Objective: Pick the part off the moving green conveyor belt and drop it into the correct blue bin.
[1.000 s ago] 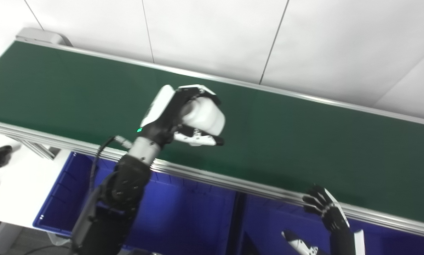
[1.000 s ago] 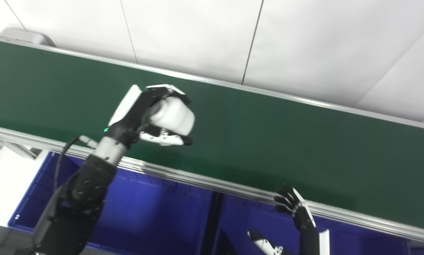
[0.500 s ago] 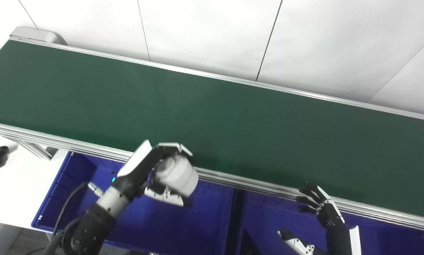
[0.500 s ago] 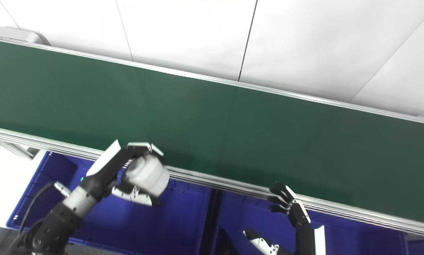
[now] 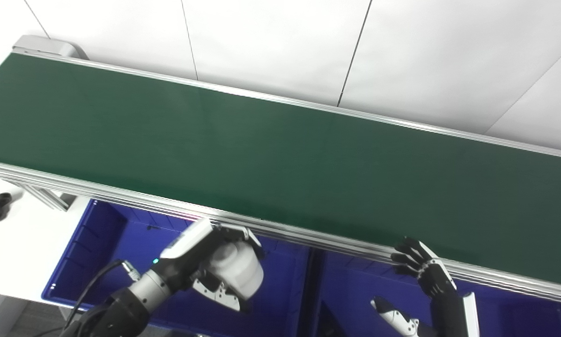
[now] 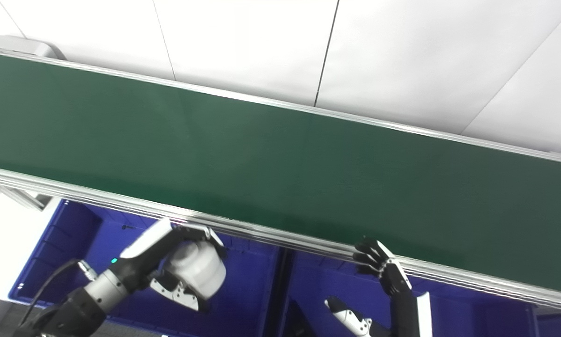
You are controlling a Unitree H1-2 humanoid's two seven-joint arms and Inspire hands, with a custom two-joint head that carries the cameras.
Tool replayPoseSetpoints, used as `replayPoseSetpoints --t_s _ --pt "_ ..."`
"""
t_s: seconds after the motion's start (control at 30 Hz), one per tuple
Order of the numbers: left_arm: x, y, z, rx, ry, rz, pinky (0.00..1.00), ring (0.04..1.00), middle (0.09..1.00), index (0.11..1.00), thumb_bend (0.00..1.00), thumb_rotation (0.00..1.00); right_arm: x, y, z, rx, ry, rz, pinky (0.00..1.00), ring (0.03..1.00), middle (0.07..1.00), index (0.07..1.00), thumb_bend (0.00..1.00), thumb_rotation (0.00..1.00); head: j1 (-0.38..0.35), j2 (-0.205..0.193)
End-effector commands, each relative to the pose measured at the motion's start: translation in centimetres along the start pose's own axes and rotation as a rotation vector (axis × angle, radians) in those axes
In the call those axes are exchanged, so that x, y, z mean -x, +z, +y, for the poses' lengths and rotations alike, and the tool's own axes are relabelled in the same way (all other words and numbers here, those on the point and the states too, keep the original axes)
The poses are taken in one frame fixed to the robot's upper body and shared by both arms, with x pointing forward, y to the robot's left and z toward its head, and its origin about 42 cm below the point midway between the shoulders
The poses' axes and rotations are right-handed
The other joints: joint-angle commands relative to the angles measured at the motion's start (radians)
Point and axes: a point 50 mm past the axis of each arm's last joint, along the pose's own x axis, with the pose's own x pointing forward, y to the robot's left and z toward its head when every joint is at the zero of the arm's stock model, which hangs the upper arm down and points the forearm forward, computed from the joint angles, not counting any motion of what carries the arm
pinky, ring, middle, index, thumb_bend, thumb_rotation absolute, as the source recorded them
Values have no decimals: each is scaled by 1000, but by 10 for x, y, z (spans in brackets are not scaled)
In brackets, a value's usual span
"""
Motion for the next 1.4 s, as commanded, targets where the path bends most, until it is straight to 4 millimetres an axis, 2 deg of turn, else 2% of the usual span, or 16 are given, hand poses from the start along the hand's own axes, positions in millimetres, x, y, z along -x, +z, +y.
replayPoseSetpoints --t_s 0.0,0.13,0.2,0.3,0.33,0.4,0.47,0.57,0.8,0.87,0.9,1.03,1.1,1.2,1.27,1.37 --pt "-12 3 1 -82 -18 -1 531 476 510 476 498 0 -3 8 -3 -8 3 -75 611 699 752 800 658 357 6 -1" --pt "-23 -1 -3 -216 -46 -24 542 477 519 473 497 0 -7 6 -3 -12 0 -75 608 694 749 796 659 344 15 -10" --pt "-26 -1 -4 -268 -63 -20 567 592 514 482 507 0 -9 6 -3 -21 -4 -76 606 694 747 797 662 328 13 -9" --pt "-29 2 -3 -348 -129 43 747 722 696 499 495 86 -12 5 -3 -31 -21 -77 607 688 736 788 667 286 15 -12" --pt "-30 2 -3 -374 -153 61 791 750 722 620 533 367 -12 5 -3 -32 -25 -78 608 688 735 787 668 289 15 -13" --pt "-33 3 -4 -418 -199 102 856 796 761 728 613 755 -14 4 -3 -29 -26 -79 605 687 736 791 663 292 21 -16" --pt "-38 4 -5 -464 -238 140 901 831 796 778 649 924 -15 3 -4 -24 -23 -80 599 685 736 795 658 308 25 -20" --pt "-42 6 -6 -535 -274 173 975 874 841 821 649 980 -16 2 -4 -18 -27 -82 588 675 730 793 655 309 31 -26" --pt "-38 12 0 -514 -260 149 1000 964 950 915 879 997 -14 4 -4 -31 -43 -78 614 685 730 791 673 339 24 -20" --pt "-31 15 0 -411 -231 96 1000 961 953 914 881 993 -13 4 -4 -31 -47 -75 616 686 730 790 674 342 25 -14" --pt "-28 17 0 -350 -212 69 1000 946 937 893 860 901 -12 4 -4 -30 -49 -74 611 684 730 790 676 347 25 -8" --pt "-9 23 -2 -94 -146 -20 994 922 915 871 826 736 -10 6 -3 -17 -47 -74 620 685 731 795 672 378 7 4" --pt "-2 24 -4 11 -111 -70 866 893 900 858 816 657 -9 7 -2 -24 -41 -75 615 687 732 796 661 353 -8 10" --pt "1 26 -6 166 -57 -153 797 868 886 848 794 604 -6 8 0 -17 -43 -71 601 682 731 794 662 356 -23 15" --pt "0 29 -7 248 -24 -198 801 858 875 834 770 539 -3 8 1 -18 -44 -65 595 680 731 793 668 351 -36 14" --pt "-2 31 -7 312 7 -239 874 903 913 862 767 541 0 8 4 -18 -39 -57 615 692 738 799 654 296 -75 11"
